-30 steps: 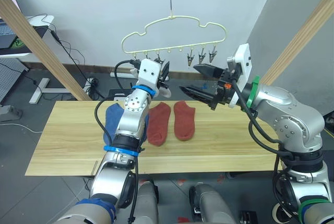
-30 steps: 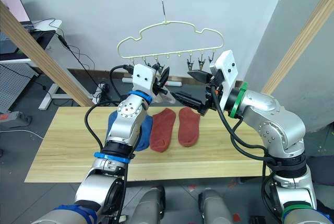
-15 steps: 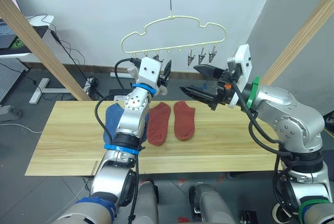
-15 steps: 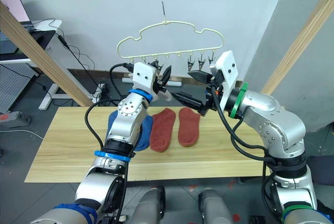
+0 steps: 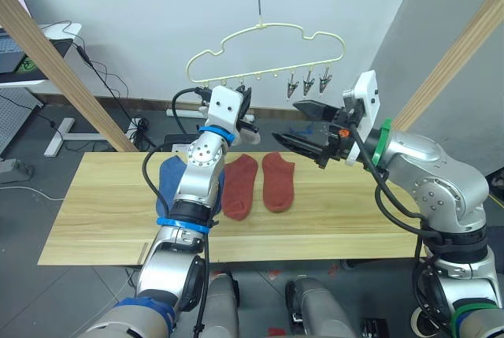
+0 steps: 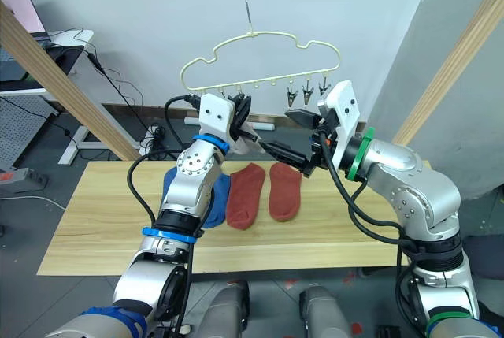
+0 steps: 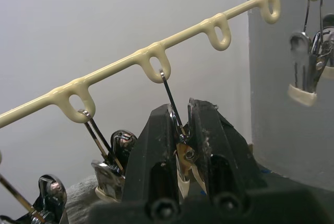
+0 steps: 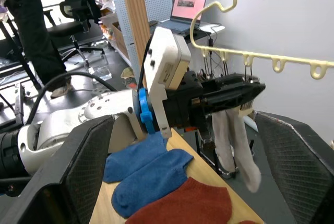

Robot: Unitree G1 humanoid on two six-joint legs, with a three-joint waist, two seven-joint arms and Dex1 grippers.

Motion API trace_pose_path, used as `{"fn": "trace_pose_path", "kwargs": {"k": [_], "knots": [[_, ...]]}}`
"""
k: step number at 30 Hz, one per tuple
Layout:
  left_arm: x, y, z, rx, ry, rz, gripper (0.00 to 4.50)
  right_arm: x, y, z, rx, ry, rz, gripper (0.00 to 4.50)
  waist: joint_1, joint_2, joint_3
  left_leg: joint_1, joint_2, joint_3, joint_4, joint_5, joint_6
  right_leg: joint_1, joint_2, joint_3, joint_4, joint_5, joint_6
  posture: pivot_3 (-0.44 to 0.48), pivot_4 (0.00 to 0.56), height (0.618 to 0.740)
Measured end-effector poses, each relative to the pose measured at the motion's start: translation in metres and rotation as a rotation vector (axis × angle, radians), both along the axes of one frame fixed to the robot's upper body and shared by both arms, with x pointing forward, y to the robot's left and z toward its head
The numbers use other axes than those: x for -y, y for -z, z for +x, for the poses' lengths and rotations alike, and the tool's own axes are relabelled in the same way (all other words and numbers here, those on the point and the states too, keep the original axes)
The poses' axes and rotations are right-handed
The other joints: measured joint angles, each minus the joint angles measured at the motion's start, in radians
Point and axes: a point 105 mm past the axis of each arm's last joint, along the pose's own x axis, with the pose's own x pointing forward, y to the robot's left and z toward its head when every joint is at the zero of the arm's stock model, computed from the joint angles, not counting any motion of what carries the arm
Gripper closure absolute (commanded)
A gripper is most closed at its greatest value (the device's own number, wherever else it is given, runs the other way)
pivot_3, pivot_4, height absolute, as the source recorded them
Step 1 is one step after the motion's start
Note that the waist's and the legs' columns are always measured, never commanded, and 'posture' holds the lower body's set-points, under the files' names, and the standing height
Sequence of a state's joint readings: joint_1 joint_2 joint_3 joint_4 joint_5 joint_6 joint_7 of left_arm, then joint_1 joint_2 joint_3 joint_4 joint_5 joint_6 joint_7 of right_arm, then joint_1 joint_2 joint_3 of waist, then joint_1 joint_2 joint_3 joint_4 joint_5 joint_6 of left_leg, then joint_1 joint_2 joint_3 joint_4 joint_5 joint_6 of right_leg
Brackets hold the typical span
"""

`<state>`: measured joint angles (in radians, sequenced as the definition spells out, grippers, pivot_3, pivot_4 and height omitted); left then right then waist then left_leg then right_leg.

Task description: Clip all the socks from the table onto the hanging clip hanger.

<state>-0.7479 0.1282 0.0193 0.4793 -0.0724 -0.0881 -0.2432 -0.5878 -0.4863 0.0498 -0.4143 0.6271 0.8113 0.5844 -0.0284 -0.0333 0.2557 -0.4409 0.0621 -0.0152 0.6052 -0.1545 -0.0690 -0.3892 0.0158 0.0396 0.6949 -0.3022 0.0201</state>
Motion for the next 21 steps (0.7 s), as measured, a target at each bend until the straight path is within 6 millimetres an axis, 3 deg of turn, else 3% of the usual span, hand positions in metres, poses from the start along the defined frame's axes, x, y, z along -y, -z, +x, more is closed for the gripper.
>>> {"fn": "trace_pose_path", "kwargs": {"k": [4,7,9,15,21], "knots": [[-0.003,-0.001,0.001,-0.085,0.05,-0.097,4.27,0.009,0.06,0.025,-0.108,0.145,-0.171,0.0,-0.003,0.0,0.0,0.0,0.0,0.0,0.001,0.0,0.0,0.0,0.0,0.0,0.002,-0.001,0.001,-0.018,0.211,0.74],[-0.004,-0.004,-0.002,-0.203,0.146,-0.196,4.27,0.006,0.107,0.044,-0.175,0.19,-0.275,0.0,-0.008,0.0,0.0,0.001,0.0,0.0,0.002,0.0,0.0,0.0,0.001,0.001,0.003,-0.001,0.002,-0.004,0.211,0.74],[-0.007,-0.007,-0.006,-0.289,0.212,-0.25,4.27,0.001,0.128,0.059,-0.196,0.21,-0.325,0.0,-0.015,0.0,0.0,0.002,0.001,0.0,0.002,0.0,0.0,0.0,0.001,0.001,0.003,-0.001,0.003,-0.004,0.211,0.74],[-0.031,-0.012,-0.02,-0.473,0.337,-0.355,4.27,-0.008,0.151,0.097,-0.193,0.252,-0.406,0.0,-0.014,0.0,0.0,0.002,0.001,-0.001,0.001,0.0,0.0,0.0,0.0,0.0,0.003,0.0,0.0,0.044,0.214,0.74],[-0.036,-0.017,-0.031,-0.508,0.387,-0.358,4.27,-0.009,0.181,0.104,-0.291,0.272,-0.424,0.0,0.002,0.0,0.0,0.002,0.001,0.0,0.0,0.0,-0.001,0.001,0.0,0.0,0.002,0.0,0.0,0.069,0.215,0.74]]}}
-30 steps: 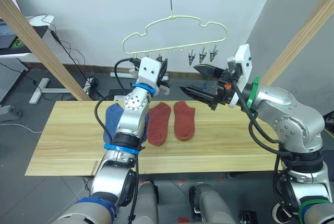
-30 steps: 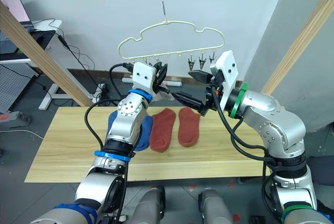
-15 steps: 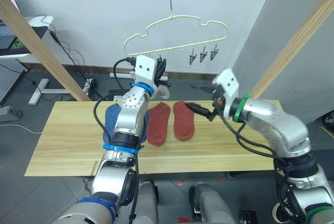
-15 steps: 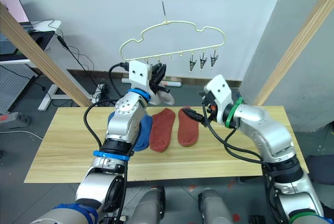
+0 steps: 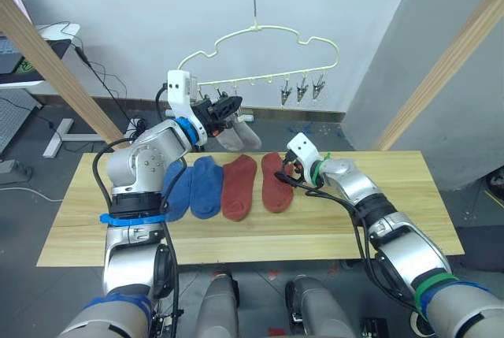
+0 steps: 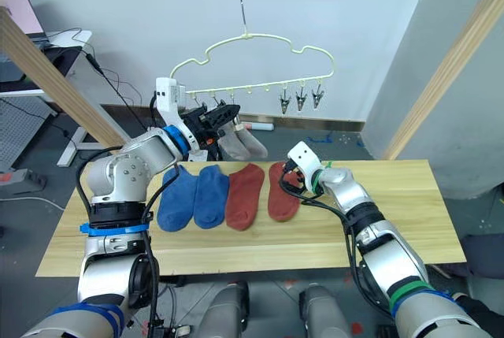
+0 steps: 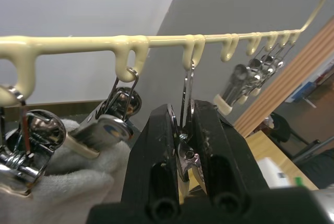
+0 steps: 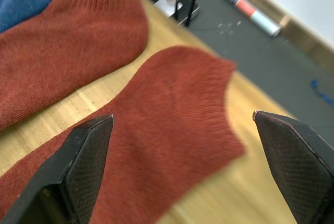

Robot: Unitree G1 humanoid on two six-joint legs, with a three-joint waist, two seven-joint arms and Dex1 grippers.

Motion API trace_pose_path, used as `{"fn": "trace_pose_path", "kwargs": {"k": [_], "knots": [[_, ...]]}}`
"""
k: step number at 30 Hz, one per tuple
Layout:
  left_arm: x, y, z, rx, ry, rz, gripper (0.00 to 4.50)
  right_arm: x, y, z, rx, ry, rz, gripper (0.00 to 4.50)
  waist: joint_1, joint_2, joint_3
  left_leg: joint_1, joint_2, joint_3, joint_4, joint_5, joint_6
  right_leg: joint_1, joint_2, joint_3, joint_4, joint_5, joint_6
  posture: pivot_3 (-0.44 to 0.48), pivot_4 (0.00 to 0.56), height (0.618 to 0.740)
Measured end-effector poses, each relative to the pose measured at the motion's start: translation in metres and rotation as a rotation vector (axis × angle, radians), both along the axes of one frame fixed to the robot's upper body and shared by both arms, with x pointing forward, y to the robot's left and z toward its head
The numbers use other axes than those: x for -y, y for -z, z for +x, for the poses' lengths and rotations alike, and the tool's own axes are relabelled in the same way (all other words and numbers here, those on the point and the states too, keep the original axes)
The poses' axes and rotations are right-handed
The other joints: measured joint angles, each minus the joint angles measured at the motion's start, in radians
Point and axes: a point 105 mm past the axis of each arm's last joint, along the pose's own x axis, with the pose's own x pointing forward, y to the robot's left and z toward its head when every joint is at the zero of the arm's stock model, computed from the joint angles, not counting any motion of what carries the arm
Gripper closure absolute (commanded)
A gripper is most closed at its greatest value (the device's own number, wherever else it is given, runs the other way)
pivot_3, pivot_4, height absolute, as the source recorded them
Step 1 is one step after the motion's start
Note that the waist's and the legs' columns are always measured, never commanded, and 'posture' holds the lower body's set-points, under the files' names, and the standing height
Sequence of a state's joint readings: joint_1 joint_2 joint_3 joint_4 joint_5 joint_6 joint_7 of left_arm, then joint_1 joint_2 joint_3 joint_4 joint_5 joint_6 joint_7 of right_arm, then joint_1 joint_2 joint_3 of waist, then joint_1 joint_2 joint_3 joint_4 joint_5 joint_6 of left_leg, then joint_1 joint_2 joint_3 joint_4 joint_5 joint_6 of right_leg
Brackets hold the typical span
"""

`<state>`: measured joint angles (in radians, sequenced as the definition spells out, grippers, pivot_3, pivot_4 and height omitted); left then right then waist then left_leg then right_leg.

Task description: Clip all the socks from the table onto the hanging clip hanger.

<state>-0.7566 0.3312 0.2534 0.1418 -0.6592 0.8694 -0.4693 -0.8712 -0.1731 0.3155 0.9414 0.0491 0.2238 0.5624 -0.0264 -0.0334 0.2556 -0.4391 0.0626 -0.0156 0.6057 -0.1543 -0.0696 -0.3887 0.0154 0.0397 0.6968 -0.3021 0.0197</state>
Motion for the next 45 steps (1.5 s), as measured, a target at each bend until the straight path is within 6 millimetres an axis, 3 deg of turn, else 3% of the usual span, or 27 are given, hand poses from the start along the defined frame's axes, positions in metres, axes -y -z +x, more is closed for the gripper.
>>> {"fn": "trace_pose_path", "kwargs": {"k": [5,8,21,26,28,31,35,38,45], "knots": [[0.002,0.001,-0.004,-0.003,0.002,0.008,4.27,0.002,0.022,-0.004,-0.064,0.025,-0.017,0.0,0.0,0.0,0.0,0.001,0.0,0.0,0.0,0.0,0.0,0.0,0.0,0.0,0.001,0.0,0.0,0.081,0.215,0.74],[0.003,0.001,-0.006,0.001,-0.001,0.012,4.27,0.003,0.022,-0.004,-0.055,0.01,-0.03,0.0,0.0,0.0,0.0,0.002,0.0,0.0,0.0,0.0,0.0,0.001,0.0,0.0,0.001,0.0,0.0,0.084,0.214,0.74],[0.003,0.003,-0.006,-0.009,-0.009,-0.001,4.27,0.001,0.033,-0.019,-0.003,-0.094,-0.037,4.46,0.0,0.0,0.0,0.003,0.0,0.0,0.0,0.0,0.0,0.002,0.0,0.001,0.001,0.0,0.0,0.083,0.214,0.74],[0.003,0.005,-0.007,-0.077,0.003,-0.094,4.27,0.018,0.034,-0.044,0.059,-0.138,-0.003,4.46,0.004,0.0,0.0,0.002,0.0,0.0,0.0,0.0,0.0,0.002,0.0,0.001,0.001,0.0,0.0,0.069,0.218,0.74],[0.001,0.005,-0.007,-0.108,0.01,-0.13,4.27,0.024,0.022,-0.056,0.11,-0.166,0.015,4.46,0.004,0.0,0.0,0.002,0.0,0.0,-0.001,0.0,0.0,0.002,0.0,0.001,0.001,0.0,0.0,0.061,0.219,0.74],[0.001,0.005,-0.007,-0.159,0.027,-0.204,4.27,0.026,-0.011,-0.076,0.2,-0.19,0.077,4.46,-0.003,0.0,0.0,0.003,0.0,0.0,-0.001,0.0,0.0,0.002,0.0,0.001,0.001,-0.001,0.003,0.045,0.22,0.74],[0.001,0.005,-0.009,-0.213,0.051,-0.272,4.27,0.013,-0.052,-0.1,0.279,-0.235,0.164,4.46,-0.007,0.0,0.0,0.004,0.001,-0.001,-0.001,0.0,0.0,0.002,0.001,0.001,0.002,-0.003,0.005,0.033,0.219,0.74],[0.004,0.005,-0.011,-0.232,0.073,-0.307,4.27,0.003,-0.072,-0.109,0.294,-0.25,0.213,4.46,-0.004,0.0,0.0,0.004,0.0,-0.001,0.0,0.0,0.0,0.003,0.0,0.001,0.001,-0.003,0.005,0.023,0.218,0.74],[0.007,0.003,-0.011,-0.247,0.087,-0.332,4.27,-0.008,-0.083,-0.109,0.284,-0.215,0.269,4.46,-0.003,0.0,0.0,0.004,0.0,0.0,0.0,0.0,0.0,0.002,0.0,0.001,0.001,-0.003,0.005,0.012,0.212,0.74]]}}
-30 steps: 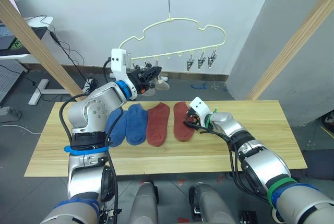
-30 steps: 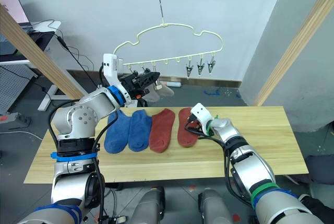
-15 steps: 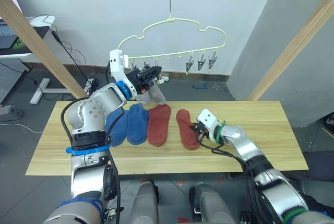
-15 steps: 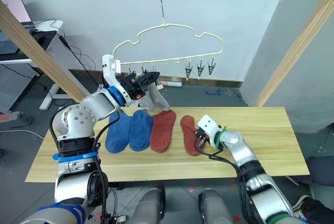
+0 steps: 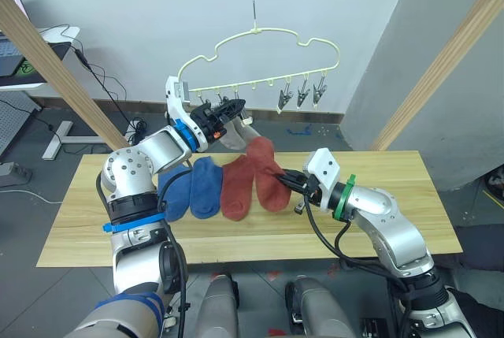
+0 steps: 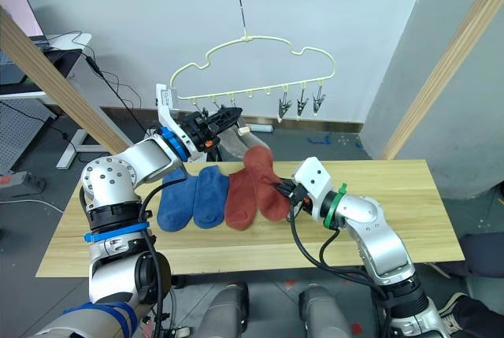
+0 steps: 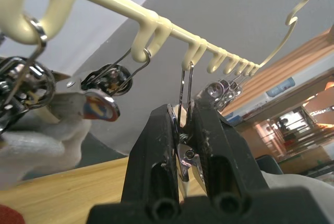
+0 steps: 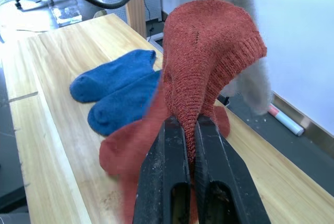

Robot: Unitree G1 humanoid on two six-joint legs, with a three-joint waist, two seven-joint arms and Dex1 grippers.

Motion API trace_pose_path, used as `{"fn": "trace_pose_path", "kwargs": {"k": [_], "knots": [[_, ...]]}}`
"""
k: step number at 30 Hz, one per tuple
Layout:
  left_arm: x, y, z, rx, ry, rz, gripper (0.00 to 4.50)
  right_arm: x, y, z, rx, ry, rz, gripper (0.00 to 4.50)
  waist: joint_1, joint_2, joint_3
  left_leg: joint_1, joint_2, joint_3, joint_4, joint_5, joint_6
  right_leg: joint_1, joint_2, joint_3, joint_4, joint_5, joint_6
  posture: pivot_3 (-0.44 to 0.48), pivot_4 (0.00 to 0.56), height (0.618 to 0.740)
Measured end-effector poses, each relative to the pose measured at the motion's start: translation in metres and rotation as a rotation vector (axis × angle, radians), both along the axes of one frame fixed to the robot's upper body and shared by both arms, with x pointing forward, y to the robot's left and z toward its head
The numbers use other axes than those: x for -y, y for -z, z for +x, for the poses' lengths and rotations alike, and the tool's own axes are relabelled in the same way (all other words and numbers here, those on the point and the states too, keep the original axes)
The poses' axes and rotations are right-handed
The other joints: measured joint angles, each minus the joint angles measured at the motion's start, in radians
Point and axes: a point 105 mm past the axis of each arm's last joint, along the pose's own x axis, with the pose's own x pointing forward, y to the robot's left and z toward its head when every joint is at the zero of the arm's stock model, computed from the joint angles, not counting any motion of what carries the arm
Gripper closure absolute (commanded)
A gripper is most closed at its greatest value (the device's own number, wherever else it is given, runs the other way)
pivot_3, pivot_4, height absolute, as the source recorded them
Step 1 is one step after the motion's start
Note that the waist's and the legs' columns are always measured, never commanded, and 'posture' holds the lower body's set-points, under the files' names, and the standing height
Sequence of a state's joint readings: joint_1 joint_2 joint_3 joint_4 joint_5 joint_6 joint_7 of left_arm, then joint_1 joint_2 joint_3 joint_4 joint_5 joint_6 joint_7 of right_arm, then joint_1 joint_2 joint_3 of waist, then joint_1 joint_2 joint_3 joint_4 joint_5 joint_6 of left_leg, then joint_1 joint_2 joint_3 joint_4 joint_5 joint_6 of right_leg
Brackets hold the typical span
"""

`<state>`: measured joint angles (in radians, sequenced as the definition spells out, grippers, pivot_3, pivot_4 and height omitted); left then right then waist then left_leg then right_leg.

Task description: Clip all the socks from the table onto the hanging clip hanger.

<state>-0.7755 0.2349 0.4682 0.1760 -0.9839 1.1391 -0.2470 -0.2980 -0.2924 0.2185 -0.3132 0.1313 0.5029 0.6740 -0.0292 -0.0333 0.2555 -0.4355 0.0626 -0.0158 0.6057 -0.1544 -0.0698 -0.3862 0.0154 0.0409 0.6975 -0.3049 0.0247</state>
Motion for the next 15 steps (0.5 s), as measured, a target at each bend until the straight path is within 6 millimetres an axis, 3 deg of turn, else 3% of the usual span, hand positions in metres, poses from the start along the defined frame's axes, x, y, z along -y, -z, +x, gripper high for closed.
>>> {"fn": "trace_pose_path", "kwargs": {"k": [15], "knots": [[0.004,0.0,-0.001,-0.003,0.018,0.003,4.27,-0.009,-0.012,0.003,-0.002,-0.015,0.05,4.46,-0.001,0.0,0.0,0.0,0.0,0.0,0.0,0.0,0.0,0.0,0.0,0.0,0.0,0.0,0.0,0.02,0.214,0.74]]}}
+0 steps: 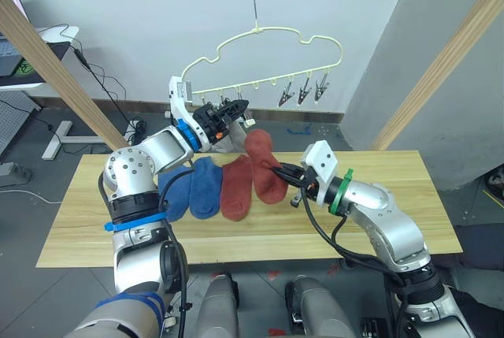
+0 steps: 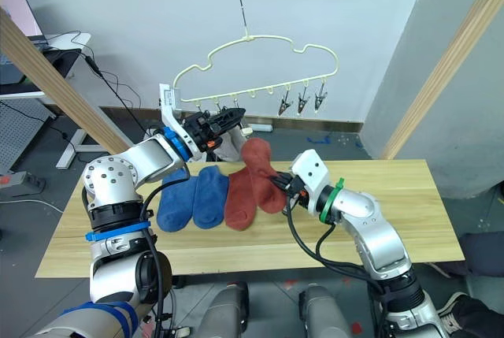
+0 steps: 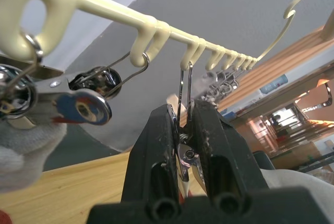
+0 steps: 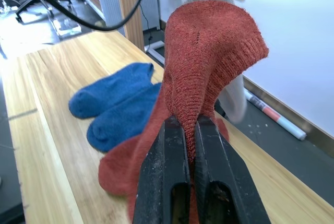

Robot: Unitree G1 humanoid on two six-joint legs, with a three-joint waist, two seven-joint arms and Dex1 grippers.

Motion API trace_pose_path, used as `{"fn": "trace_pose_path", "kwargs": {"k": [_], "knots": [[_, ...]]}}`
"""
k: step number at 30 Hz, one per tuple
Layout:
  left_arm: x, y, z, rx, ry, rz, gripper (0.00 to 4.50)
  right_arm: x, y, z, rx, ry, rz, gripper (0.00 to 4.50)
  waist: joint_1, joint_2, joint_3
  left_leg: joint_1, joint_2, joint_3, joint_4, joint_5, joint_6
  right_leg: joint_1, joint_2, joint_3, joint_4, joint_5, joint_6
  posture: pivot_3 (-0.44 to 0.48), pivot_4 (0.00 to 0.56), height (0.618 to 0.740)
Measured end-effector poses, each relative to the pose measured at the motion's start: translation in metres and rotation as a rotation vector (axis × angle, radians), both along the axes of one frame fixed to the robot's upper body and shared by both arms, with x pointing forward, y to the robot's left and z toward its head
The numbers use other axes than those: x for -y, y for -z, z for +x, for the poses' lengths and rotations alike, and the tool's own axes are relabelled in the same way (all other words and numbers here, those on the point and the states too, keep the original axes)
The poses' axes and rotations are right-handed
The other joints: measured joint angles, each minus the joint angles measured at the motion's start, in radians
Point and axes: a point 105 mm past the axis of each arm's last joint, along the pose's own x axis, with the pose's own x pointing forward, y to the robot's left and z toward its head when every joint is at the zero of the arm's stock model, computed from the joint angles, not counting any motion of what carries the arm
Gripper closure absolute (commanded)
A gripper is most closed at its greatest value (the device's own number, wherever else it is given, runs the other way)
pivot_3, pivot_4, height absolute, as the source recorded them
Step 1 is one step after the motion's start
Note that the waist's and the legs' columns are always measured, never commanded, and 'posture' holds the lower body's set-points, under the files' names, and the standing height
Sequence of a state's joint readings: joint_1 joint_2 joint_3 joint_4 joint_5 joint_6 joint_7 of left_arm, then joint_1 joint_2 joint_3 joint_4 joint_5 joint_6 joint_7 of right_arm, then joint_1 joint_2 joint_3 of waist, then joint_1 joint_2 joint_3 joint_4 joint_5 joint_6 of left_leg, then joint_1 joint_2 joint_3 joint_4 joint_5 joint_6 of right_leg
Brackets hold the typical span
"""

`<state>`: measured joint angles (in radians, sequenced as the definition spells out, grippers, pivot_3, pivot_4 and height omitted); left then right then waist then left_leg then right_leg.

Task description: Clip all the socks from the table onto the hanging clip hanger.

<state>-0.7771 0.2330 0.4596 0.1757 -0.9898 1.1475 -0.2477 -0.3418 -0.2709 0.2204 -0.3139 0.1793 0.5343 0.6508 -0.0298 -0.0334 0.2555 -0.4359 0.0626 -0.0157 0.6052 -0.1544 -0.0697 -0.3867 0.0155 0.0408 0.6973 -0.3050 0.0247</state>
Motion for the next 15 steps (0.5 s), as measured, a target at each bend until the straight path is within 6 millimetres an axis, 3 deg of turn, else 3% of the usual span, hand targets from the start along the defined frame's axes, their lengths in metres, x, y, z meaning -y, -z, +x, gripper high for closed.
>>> {"fn": "trace_pose_path", "kwargs": {"k": [15], "knots": [[0.001,-0.001,-0.001,0.003,0.008,-0.008,4.27,-0.011,-0.013,0.004,0.016,-0.008,0.046,4.46,0.0,0.0,0.0,0.0,0.0,0.0,0.0,0.0,0.0,0.0,0.0,0.0,0.0,0.0,0.0,0.018,0.213,0.74]]}}
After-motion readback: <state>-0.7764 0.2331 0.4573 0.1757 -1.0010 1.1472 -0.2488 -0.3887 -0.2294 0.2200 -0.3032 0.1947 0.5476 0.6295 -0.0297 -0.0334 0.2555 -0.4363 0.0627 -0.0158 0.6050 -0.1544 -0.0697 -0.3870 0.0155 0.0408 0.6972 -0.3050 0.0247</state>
